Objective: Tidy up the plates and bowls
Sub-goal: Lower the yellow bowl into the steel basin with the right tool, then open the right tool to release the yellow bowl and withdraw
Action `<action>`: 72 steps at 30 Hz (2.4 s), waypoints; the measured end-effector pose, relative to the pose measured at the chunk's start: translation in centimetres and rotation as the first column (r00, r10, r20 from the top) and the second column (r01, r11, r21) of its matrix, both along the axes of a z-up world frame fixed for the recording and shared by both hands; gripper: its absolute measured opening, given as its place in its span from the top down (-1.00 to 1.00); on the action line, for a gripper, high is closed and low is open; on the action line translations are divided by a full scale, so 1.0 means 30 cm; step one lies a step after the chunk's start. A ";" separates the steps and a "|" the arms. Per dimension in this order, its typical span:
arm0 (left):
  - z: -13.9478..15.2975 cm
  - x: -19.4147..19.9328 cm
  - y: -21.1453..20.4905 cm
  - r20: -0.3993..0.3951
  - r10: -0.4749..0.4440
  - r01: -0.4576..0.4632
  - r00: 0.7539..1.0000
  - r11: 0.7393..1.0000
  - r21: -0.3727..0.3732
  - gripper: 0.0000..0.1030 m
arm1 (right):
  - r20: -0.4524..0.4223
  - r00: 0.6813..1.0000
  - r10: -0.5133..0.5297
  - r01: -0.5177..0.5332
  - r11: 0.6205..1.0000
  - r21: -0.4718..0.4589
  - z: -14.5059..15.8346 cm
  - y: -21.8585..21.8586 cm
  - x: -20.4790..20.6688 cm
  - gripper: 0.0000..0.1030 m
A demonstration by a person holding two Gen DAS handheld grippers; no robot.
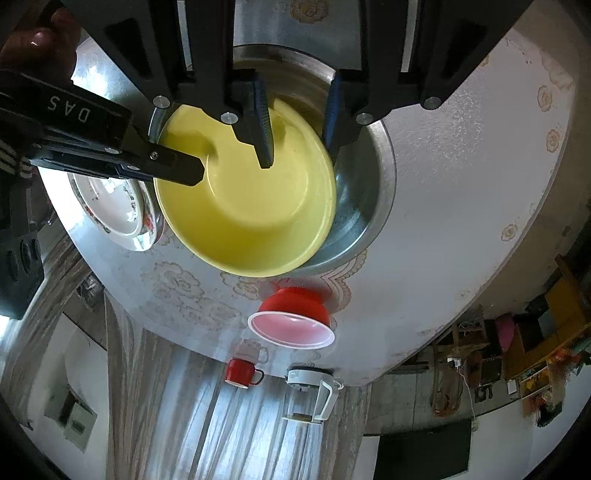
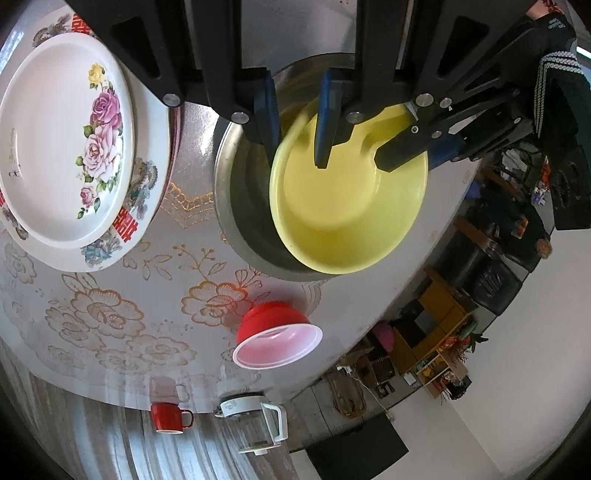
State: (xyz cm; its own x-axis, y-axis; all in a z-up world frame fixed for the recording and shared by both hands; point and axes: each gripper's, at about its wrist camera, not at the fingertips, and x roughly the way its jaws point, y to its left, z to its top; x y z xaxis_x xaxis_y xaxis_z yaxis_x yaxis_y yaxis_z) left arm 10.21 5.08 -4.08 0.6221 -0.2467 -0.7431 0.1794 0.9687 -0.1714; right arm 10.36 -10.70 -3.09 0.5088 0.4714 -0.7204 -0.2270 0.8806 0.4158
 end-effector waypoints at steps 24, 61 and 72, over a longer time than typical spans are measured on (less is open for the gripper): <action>0.023 -0.031 -0.015 0.014 -0.017 0.017 1.000 1.000 0.014 -0.39 | -0.017 1.000 -0.017 0.015 0.993 -0.121 -0.021 0.052 0.050 0.61; 0.093 0.039 0.091 0.049 0.103 -0.100 0.993 0.993 -0.062 -0.51 | 0.067 0.996 -0.060 0.064 0.996 -0.058 0.084 -0.040 0.024 0.42; 0.126 0.152 0.105 0.073 0.118 -0.117 0.990 0.993 -0.007 -0.56 | 0.090 0.990 -0.113 0.116 0.993 -0.027 0.106 -0.117 0.078 0.41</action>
State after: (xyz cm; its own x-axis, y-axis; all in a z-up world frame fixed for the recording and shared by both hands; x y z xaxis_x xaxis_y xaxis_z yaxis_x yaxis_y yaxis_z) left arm 14.77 8.24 -0.30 0.6993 -0.1709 -0.6941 0.0764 0.9833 -0.1652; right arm 12.70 -14.21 0.09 0.6203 0.3839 -0.6840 -0.1590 0.9155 0.3696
